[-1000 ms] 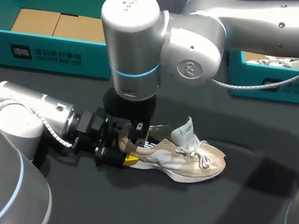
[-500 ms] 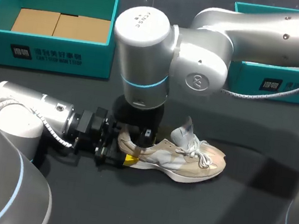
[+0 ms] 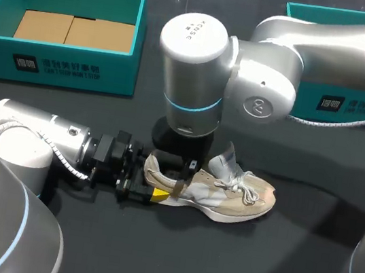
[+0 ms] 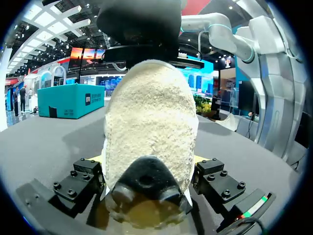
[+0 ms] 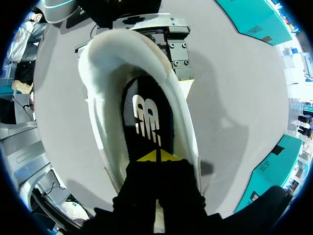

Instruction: Take the shoe out of the shoebox, open the shoe tongue, remove and reinsert the insole, then place the shoe into the shoebox

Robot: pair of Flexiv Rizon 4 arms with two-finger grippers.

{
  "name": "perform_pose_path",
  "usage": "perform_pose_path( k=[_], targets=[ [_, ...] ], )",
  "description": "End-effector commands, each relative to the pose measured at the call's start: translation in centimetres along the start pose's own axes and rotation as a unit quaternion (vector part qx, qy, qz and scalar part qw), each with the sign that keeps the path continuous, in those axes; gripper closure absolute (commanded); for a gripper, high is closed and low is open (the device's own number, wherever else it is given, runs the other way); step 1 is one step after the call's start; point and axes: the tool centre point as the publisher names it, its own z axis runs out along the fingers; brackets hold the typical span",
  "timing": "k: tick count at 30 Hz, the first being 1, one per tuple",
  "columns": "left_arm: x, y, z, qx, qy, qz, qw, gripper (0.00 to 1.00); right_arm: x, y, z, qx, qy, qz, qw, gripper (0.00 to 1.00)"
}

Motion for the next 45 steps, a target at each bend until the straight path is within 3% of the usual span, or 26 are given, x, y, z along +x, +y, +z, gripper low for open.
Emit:
perform_pose_path(
  k=[1, 3, 7, 24, 28, 33, 45],
  targets=[
    [0.0, 0.2, 0.0, 0.000, 0.000, 0.000, 1.000, 1.00, -0.3, -0.8, -0.1, -0.007, 0.000, 0.001, 1.000, 0.85],
    [0.0, 0.2, 0.0, 0.000, 0.000, 0.000, 1.000, 1.00, -0.4, -1.0, 0.0, -0.008, 0.001, 0.002, 1.000, 0.75],
    [0.0, 0.2, 0.0, 0.000, 0.000, 0.000, 1.000, 1.00, -0.4, -1.2, 0.3, -0.011, 0.004, 0.004, 1.000, 0.65],
    [0.0, 0.2, 0.0, 0.000, 0.000, 0.000, 1.000, 1.00, -0.7, -0.6, 3.9, -0.062, 0.045, -0.017, 0.997, 0.57],
    [0.0, 0.2, 0.0, 0.000, 0.000, 0.000, 1.000, 1.00, 0.3, -0.4, 4.4, -0.073, 0.058, -0.019, 0.995, 0.64],
    [0.0, 0.2, 0.0, 0.000, 0.000, 0.000, 1.000, 1.00, 1.6, -0.5, 4.8, -0.083, 0.066, -0.020, 0.994, 1.00],
    [0.0, 0.2, 0.0, 0.000, 0.000, 0.000, 1.000, 1.00, 3.4, -1.8, 3.7, -0.113, 0.048, -0.021, 0.992, 1.00]
  ],
)
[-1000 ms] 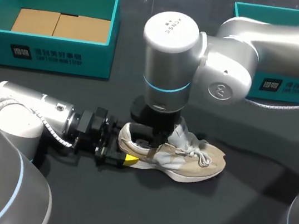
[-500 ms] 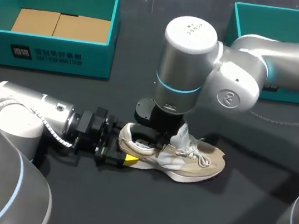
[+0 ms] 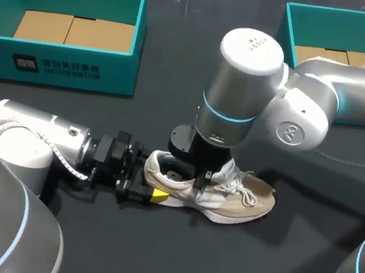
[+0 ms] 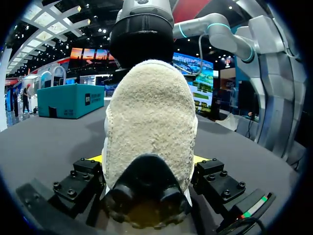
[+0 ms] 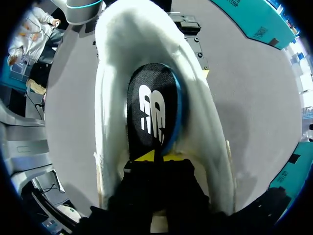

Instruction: Take the shoe out of the shoebox, open the shoe tongue, remove and reinsert the insole, then place the shoe into the shoebox

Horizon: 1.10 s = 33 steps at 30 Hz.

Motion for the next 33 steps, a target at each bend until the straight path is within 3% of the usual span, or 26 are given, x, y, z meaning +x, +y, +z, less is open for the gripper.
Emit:
perform_pose_path(
  k=[1, 21, 33],
  targets=[
    [-0.1, 0.2, 0.0, 0.000, -0.001, -0.001, 1.000, 1.00, 1.8, -1.4, 0.7, -0.020, -0.023, -0.003, 1.000, 1.00],
    [-0.1, 0.2, 0.0, 0.000, -0.001, -0.001, 1.000, 1.00, 0.7, -2.5, -2.3, -0.138, -0.115, -0.060, 0.982, 1.00],
    [-0.1, 0.2, 0.0, 0.000, -0.001, -0.001, 1.000, 1.00, -0.8, -0.3, -5.4, -0.146, -0.136, -0.144, 0.969, 1.00]
  ],
)
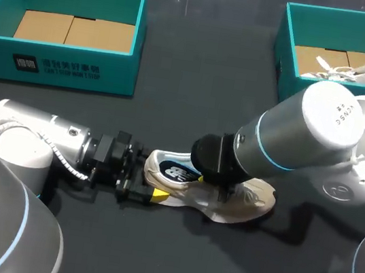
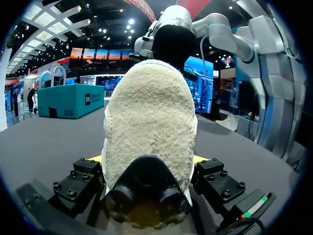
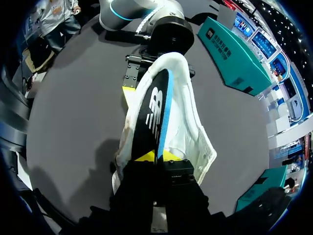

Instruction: Take the shoe out of the shoebox, open the shoe tongue, remove and reinsert the insole, then place the shoe into the shoebox

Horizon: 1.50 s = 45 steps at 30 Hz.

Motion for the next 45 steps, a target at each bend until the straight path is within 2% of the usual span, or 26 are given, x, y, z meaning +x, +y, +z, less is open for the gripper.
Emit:
perform_pose_path(
  k=[1, 8, 20, 28, 30, 38, 40, 45],
  targets=[
    [0.0, 0.2, -0.1, 0.000, 0.000, 0.000, 1.000, 1.00, -0.8, 0.2, -1.1, 0.002, 0.007, -0.012, 1.000, 1.00],
    [0.0, 0.2, -0.1, 0.000, 0.000, 0.000, 1.000, 1.00, -1.6, 0.8, -1.8, -0.008, 0.001, -0.042, 0.999, 1.00],
    [0.0, 0.2, -0.1, 0.000, 0.000, 0.000, 1.000, 1.00, -2.8, 5.5, -1.9, -0.020, 0.043, -0.150, 0.988, 1.00],
    [0.0, 0.2, -0.1, 0.000, 0.000, 0.000, 1.000, 1.00, -3.0, 6.5, -1.2, -0.033, 0.076, -0.160, 0.984, 1.00],
    [0.0, 0.2, -0.1, 0.000, 0.000, 0.000, 1.000, 1.00, -3.0, 6.7, -0.9, -0.038, 0.088, -0.155, 0.983, 0.82],
    [0.0, 0.2, -0.1, 0.000, 0.000, 0.000, 1.000, 1.00, -3.0, 6.7, -0.9, -0.014, 0.125, -0.091, 0.988, 0.69],
    [0.0, 0.2, -0.1, 0.000, 0.000, 0.000, 1.000, 1.00, -3.0, 6.6, -1.0, -0.014, 0.133, -0.073, 0.988, 0.59],
    [0.0, 0.2, -0.1, 0.000, 0.000, 0.000, 1.000, 1.00, -3.0, 6.4, -1.1, -0.018, 0.154, -0.036, 0.987, 0.66]
  ],
)
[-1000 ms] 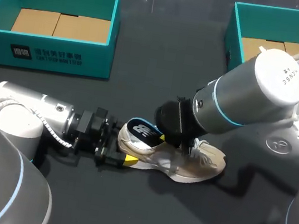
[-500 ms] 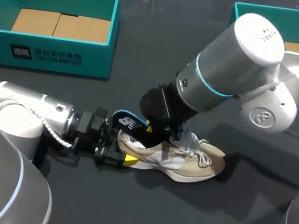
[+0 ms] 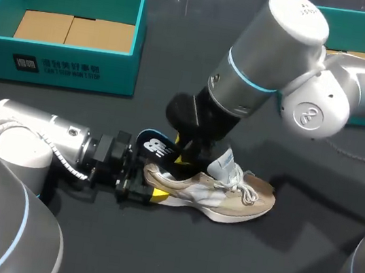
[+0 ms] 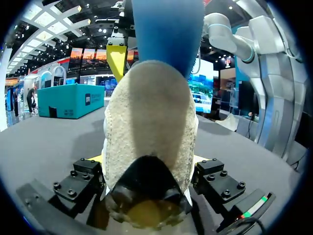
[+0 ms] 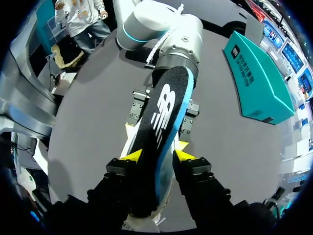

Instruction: Take the shoe out of the shoebox, open the shoe tongue, remove and reinsert the insole, then place the shoe into the shoebox

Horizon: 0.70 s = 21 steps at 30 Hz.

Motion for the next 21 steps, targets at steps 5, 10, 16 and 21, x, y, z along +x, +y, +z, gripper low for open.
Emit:
perform_pose_path(
  k=[5, 10, 16, 21],
  targets=[
    [-0.01, 0.21, 0.00, 0.000, 0.000, 0.000, 1.000, 1.00, -0.25, -0.43, -0.20, -0.028, 0.042, 0.046, 0.998, 0.64],
    [-0.01, 0.21, 0.00, 0.000, 0.000, 0.000, 1.000, 1.00, -0.05, -0.38, -0.31, -0.052, 0.070, 0.072, 0.994, 0.56],
    [-0.01, 0.21, 0.00, 0.000, 0.000, 0.000, 1.000, 1.00, 0.28, -0.12, -0.34, -0.093, 0.093, 0.099, 0.986, 0.60],
    [-0.01, 0.21, 0.00, 0.000, 0.000, 0.000, 1.000, 1.00, 0.47, 0.12, 0.11, -0.116, 0.120, 0.132, 0.977, 0.56]
  ],
)
